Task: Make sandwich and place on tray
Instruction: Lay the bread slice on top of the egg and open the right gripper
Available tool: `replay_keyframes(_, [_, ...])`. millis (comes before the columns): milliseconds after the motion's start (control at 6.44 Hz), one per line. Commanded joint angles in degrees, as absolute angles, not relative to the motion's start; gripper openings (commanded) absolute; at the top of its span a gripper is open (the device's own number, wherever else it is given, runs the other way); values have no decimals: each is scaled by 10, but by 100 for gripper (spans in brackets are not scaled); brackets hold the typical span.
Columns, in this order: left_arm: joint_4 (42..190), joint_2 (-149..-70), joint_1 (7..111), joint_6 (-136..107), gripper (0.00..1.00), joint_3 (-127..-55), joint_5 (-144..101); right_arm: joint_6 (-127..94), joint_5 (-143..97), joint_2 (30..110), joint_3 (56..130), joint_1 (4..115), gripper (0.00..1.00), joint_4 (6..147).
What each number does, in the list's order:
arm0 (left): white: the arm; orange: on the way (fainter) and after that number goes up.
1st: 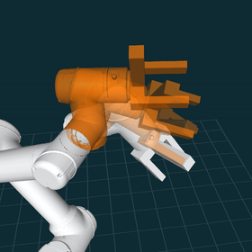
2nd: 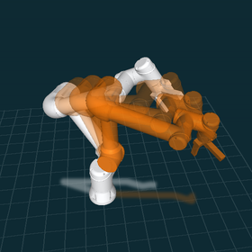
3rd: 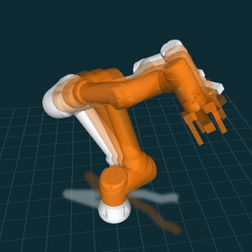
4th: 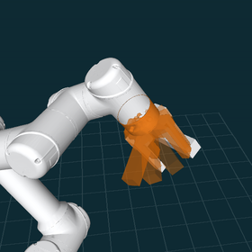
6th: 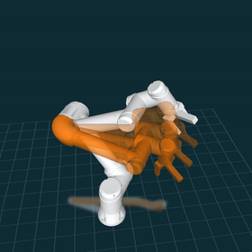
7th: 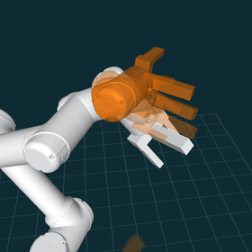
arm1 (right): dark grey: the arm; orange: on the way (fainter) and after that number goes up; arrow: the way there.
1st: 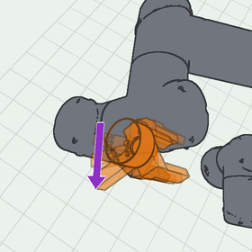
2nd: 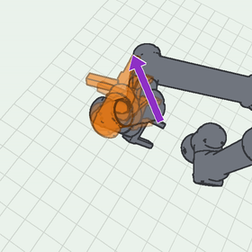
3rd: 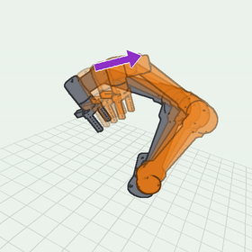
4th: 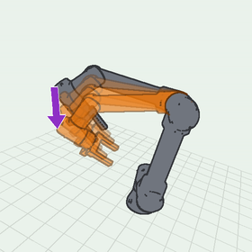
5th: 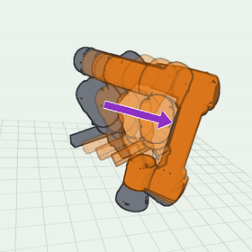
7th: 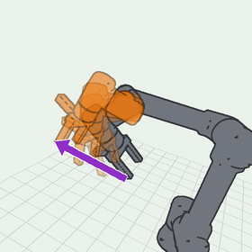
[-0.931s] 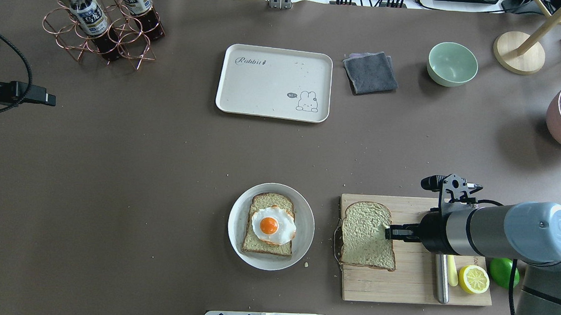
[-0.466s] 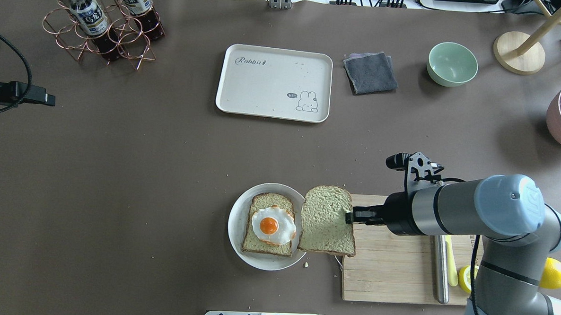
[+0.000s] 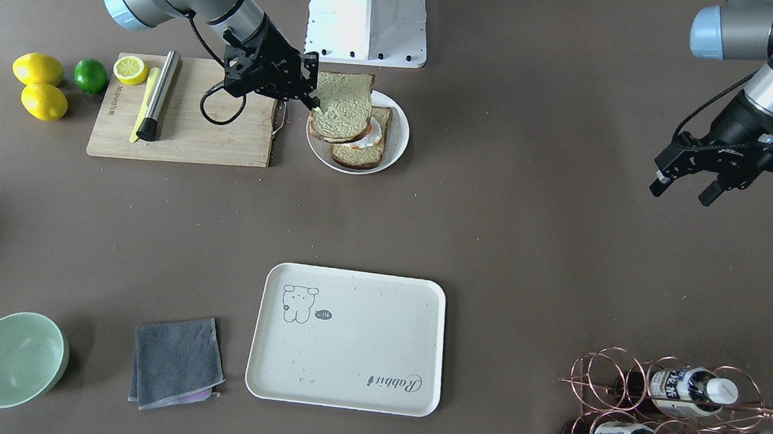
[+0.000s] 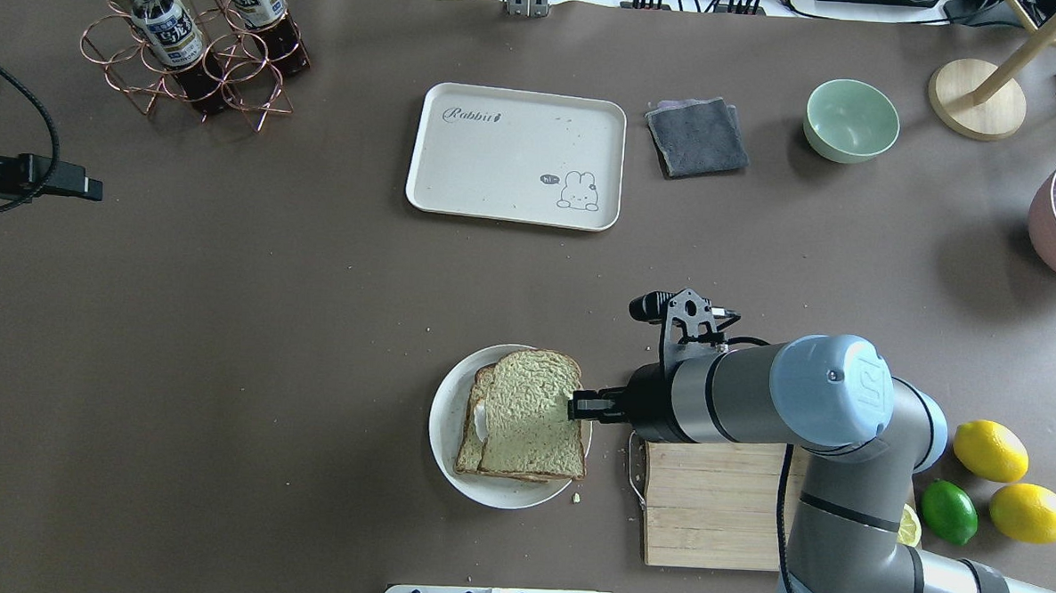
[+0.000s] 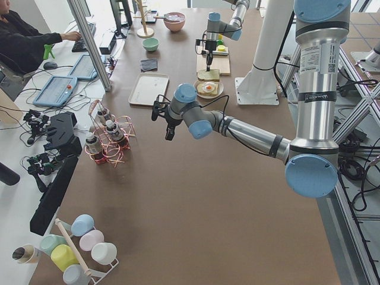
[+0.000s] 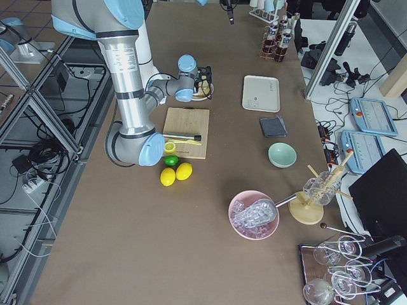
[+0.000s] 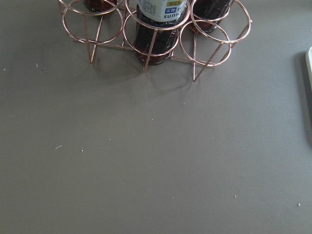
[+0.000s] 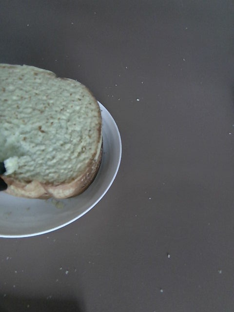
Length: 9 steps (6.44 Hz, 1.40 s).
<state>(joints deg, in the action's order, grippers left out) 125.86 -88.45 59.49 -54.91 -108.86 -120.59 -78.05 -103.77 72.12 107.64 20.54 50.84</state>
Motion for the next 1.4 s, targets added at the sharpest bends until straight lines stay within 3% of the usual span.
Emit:
replay_keyframes(0, [1259,-885,595,-549,98,-1085,-1206,-779,-1000,699,1050,182,0,527])
replay_keyframes(466, [1264,-887,594,-548,98,-1075,-1205,-778,-976,679,1013,170,0,524])
replay_keyframes(621, [1267,-889,594,-548,98,-1071,-1205,-780,-971,674,1013,170,65,523])
replay_keyframes(776, [1267,-896,594,-548,98,-1066,-1205,-782,-961,674,1019,173,99,523])
replay_keyframes(1241, [1267,-904,593,-551,98,-1067,-1206,-783,-1040,679,1043,254,99,534])
